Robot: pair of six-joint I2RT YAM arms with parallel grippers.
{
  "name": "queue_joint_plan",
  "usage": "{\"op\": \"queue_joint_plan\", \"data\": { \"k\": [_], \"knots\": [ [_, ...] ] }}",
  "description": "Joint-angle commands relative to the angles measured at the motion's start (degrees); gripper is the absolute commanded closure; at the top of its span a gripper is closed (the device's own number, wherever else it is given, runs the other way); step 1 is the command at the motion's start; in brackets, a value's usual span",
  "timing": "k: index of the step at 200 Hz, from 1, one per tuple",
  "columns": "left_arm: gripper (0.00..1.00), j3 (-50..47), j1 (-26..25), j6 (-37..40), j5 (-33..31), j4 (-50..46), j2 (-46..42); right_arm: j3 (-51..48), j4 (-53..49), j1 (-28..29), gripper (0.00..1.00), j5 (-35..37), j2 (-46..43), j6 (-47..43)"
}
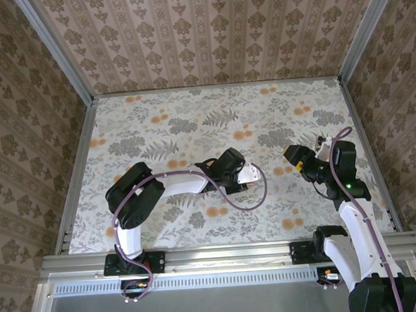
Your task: Unlock with the key
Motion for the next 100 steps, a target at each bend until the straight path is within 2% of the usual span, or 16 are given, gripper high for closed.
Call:
{"op": "queue_joint_plan", "data": {
  "k": [1,100],
  "knots": [
    [0.72,3.05,0.53,0.94,2.52,-2.86,1.78,-0.70,2.17,-0.36,0.27,-1.35,0.93,-0.54],
    [0.68,6.31,1.59,3.46,4.06,-8.91,4.76,-0.31,2.20,-0.97,0.27,-3.60,1.05,0.08]
  ]
}}
